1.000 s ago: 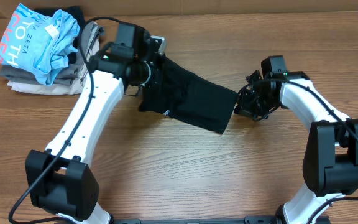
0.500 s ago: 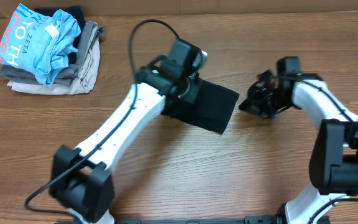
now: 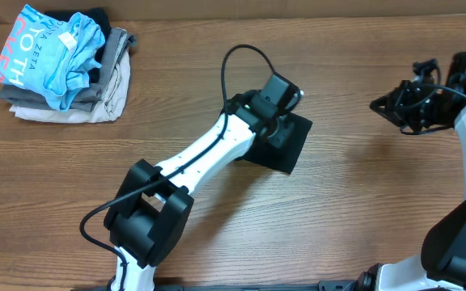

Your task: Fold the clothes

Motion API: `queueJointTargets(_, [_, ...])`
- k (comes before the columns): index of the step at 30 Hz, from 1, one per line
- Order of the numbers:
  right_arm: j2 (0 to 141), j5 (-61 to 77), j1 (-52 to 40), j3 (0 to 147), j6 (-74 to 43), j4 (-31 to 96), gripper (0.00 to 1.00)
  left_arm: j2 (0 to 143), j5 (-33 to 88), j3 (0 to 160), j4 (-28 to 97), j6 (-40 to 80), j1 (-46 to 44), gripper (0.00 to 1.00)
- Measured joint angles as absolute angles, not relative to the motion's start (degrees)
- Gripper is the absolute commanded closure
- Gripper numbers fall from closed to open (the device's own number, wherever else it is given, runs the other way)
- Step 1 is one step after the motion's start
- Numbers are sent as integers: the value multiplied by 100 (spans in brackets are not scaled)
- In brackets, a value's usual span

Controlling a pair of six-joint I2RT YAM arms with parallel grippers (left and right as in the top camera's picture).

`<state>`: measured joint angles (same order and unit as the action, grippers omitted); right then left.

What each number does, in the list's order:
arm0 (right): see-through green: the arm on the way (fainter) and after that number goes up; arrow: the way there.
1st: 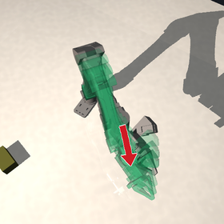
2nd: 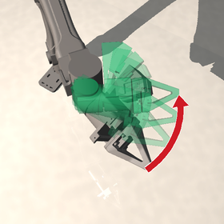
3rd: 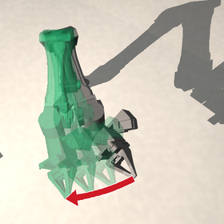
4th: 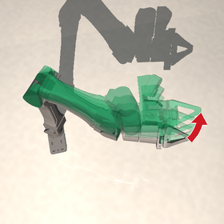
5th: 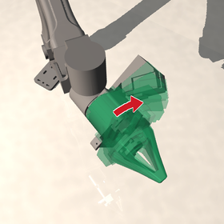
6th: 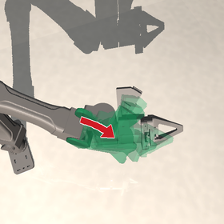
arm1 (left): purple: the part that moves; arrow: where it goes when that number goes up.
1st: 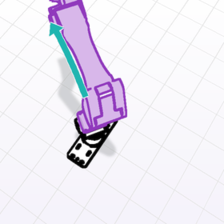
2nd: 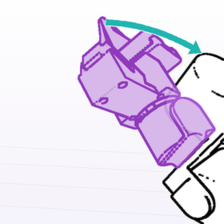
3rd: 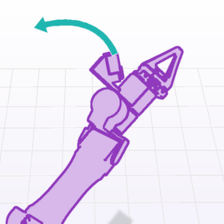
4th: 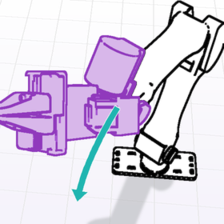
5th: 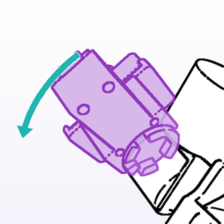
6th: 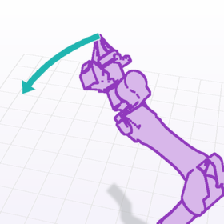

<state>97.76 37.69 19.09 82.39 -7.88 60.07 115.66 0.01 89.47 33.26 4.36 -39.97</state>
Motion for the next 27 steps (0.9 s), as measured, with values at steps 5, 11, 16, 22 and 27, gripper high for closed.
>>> queueJointTargets(5, [9776, 3767, 2049, 8239, -722, 6093, 92, 11566, 261, 8952, 3177, 436, -4241, 0])
queueJointTargets(11, [9776, 3767, 2047, 8239, -659, 6097, 84, 11566, 676, 9638, 3916, 443, -4213, 0])
queueJointTargets(16, [9776, 3767, 2047, 8239, -591, 6099, 72, 11367, 797, 11284, 4969, 456, -3667, 0])
queueJointTargets(22, [9776, 3741, 1693, 8239, -591, 6062, 58, 10746, 816, 12831, 6082, 458, -2578, 0])
queueJointTargets(27, [9776, 3208, 296, 8239, -589, 5940, 39, 10466, 816, 13056, 6740, 458, -1706, 0])
